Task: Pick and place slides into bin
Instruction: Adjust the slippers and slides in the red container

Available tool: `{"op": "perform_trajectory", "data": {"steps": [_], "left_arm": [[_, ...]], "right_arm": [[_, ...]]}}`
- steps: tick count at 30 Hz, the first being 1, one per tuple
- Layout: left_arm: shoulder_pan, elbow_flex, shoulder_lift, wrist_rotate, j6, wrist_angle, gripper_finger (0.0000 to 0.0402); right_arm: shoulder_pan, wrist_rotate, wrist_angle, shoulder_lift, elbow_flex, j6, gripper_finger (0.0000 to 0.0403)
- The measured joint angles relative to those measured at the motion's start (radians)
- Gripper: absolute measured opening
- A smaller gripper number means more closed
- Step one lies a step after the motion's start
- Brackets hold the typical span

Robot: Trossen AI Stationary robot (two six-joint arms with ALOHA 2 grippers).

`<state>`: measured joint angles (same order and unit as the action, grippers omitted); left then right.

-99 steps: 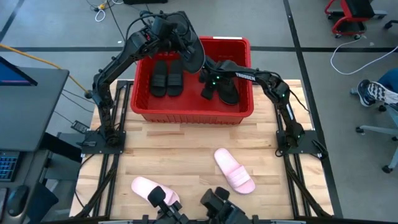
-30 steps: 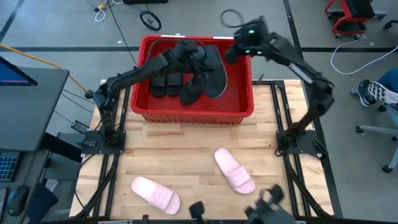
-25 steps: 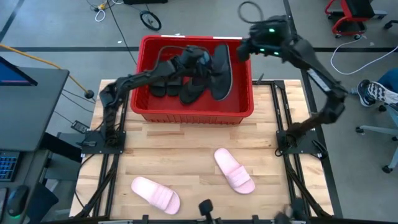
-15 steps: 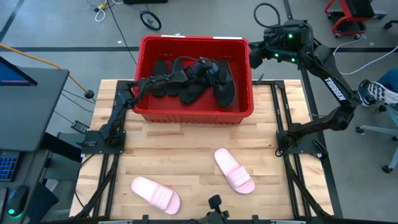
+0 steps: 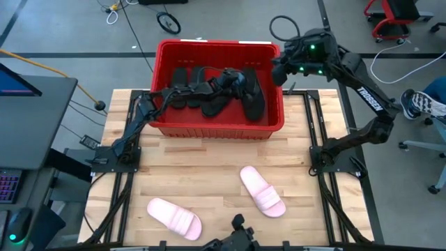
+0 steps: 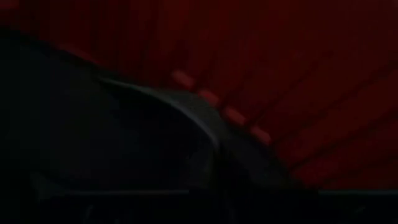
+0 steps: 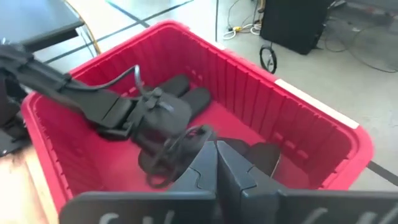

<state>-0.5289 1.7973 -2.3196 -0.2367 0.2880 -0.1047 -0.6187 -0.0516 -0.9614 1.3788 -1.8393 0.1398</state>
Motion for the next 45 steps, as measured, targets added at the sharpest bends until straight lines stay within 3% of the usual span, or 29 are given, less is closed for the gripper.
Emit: {"op": "perform_trajectory", "data": {"steps": [11,17,20,24,27,31,36,45], "left_arm": [[-0.016,0.000,0.001,-0.036,0.094,0.047,0.0174],[-0.026,0.024,0.054,-0.035,0.045,0.081,0.0192],[-0.040,0.081,0.084,-0.034,-0.126,0.246,0.0175],[-0.062,0.229,0.092,-0.030,-0.403,0.597,0.0152],[-0.081,0.313,0.097,-0.028,-0.468,0.803,0.0145],[-0.101,0.314,0.092,0.032,-0.476,0.958,0.0152],[-0.103,0.240,0.092,0.037,-0.511,0.966,0.0175],[-0.102,0.128,0.092,0.040,-0.520,0.831,0.0216]], "right_arm": [[0.055,0.000,-0.022,0.003,0.000,-0.001,0.0002],[0.073,0.001,-0.137,0.002,0.000,-0.002,0.0002],[0.072,0.000,-0.228,0.002,0.000,-0.001,0.0002],[0.072,0.000,-0.284,0.002,0.000,-0.003,0.0002],[0.072,0.000,-0.279,0.002,0.000,-0.011,0.0002],[0.072,0.000,-0.279,0.002,0.000,-0.017,0.0002],[0.072,0.000,-0.278,0.002,0.000,-0.019,0.0002],[0.072,0.000,-0.277,0.002,0.000,-0.020,0.0002]]}}
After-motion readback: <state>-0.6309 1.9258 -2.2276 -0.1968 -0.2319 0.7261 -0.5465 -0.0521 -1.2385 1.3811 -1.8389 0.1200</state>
